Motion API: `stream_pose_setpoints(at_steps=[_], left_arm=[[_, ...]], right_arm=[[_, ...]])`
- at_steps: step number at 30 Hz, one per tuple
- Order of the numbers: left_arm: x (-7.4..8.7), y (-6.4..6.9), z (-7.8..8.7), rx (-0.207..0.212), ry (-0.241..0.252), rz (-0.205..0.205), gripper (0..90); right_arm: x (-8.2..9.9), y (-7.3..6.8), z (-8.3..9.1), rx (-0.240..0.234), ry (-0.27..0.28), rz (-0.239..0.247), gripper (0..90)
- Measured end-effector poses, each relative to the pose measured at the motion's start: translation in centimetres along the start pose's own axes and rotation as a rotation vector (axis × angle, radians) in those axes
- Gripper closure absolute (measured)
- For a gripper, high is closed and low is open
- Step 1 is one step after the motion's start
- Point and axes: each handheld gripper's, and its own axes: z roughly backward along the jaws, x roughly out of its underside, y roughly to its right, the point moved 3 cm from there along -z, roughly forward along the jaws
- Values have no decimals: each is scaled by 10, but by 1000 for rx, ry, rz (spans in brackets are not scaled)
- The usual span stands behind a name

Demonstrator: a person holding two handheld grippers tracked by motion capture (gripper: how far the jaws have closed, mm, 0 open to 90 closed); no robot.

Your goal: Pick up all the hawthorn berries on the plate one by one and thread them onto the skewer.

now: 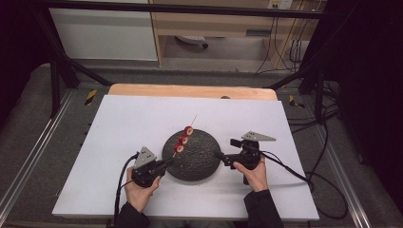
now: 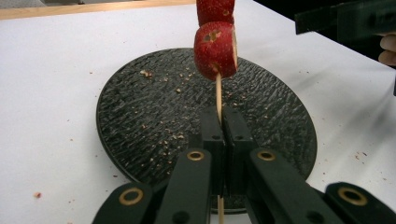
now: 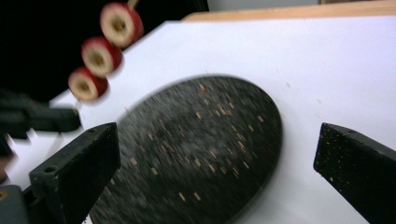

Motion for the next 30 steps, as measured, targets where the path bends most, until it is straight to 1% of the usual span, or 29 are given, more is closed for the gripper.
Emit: stream_pose_setpoints(at_steps=[1, 2, 3, 4, 5, 6, 7, 8, 9, 10, 11, 12, 13, 14, 15, 16, 17, 18, 19, 20, 21, 22, 24, 25, 26, 27, 28, 29, 30], left_arm=[[0, 0, 0, 0, 0, 0, 883], [-1, -1, 1, 4, -5, -2, 883], [-1, -1, 1, 4, -5, -2, 883], [-2, -2, 2, 4, -10, -9, 883], [-2, -2, 2, 4, -10, -9, 883], [-3, -3, 3, 8, -20, -18, 883], [-3, -3, 3, 8, -20, -18, 883], [-4, -4, 5, 9, -28, -21, 883], [-4, -4, 5, 9, -28, -21, 883], [-6, -6, 6, 8, -41, -31, 883], [-6, -6, 6, 8, -41, -31, 883], [-7, -7, 7, 5, -47, -38, 883], [-9, -8, 7, 6, -52, -40, 883], [-12, -10, 7, 3, -64, -50, 883], [-12, -10, 7, 3, -64, -50, 883], [-16, -11, 7, 2, -81, -59, 883], [-16, -11, 7, 2, -81, -59, 883], [-19, -13, 6, 2, -99, -68, 883], [-19, -13, 6, 2, -99, -68, 883], [-20, -14, 6, 1, -107, -73, 883], [-22, -14, 6, -1, -112, -72, 883], [-23, -15, 6, -1, -118, -75, 883], [-26, -17, 3, 0, -136, -77, 883], [-26, -17, 3, 0, -136, -77, 883], [-27, -17, 0, 0, -151, -81, 883], [-27, -17, 0, 0, -151, -81, 883], [-28, -18, -3, 0, -165, -86, 883], [-28, -18, -3, 0, -165, -86, 883], [-29, -18, -6, 3, -175, -81, 883]], right_arm=[[0, 0, 0, 0, 0, 0, 13], [6, 4, 4, 14, -32, 32, 11], [6, 4, 4, 14, -32, 32, 11], [11, 9, 9, 23, -53, 59, 7], [11, 9, 9, 23, -53, 59, 7], [17, 13, 14, 24, -67, 92, 7], [17, 13, 14, 24, -67, 92, 7], [21, 16, 19, 14, -77, 109, 11], [21, 16, 19, 14, -77, 109, 11], [26, 21, 24, 25, -79, 107, 12], [26, 21, 24, 25, -79, 107, 12], [30, 26, 29, 37, -85, 110, 12], [30, 26, 29, 37, -85, 110, 12], [35, 30, 34, 50, -103, 119, 12], [35, 30, 34, 50, -103, 119, 12], [40, 33, 38, 63, -119, 124, 11], [40, 33, 38, 63, -119, 124, 11], [44, 36, 42, 75, -129, 131, 11], [44, 36, 42, 75, -129, 131, 11], [49, 39, 47, 93, -149, 134, 10], [49, 39, 47, 93, -149, 134, 10], [53, 42, 51, 108, -162, 130, 9], [56, 45, 55, 119, -164, 127, 9], [56, 45, 55, 119, -164, 127, 9], [59, 47, 58, 133, -170, 134, 9], [59, 47, 58, 133, -170, 134, 9], [61, 49, 60, 147, -192, 147, 8], [61, 49, 60, 147, -192, 147, 8], [63, 50, 63, 160, -203, 156, 7]])
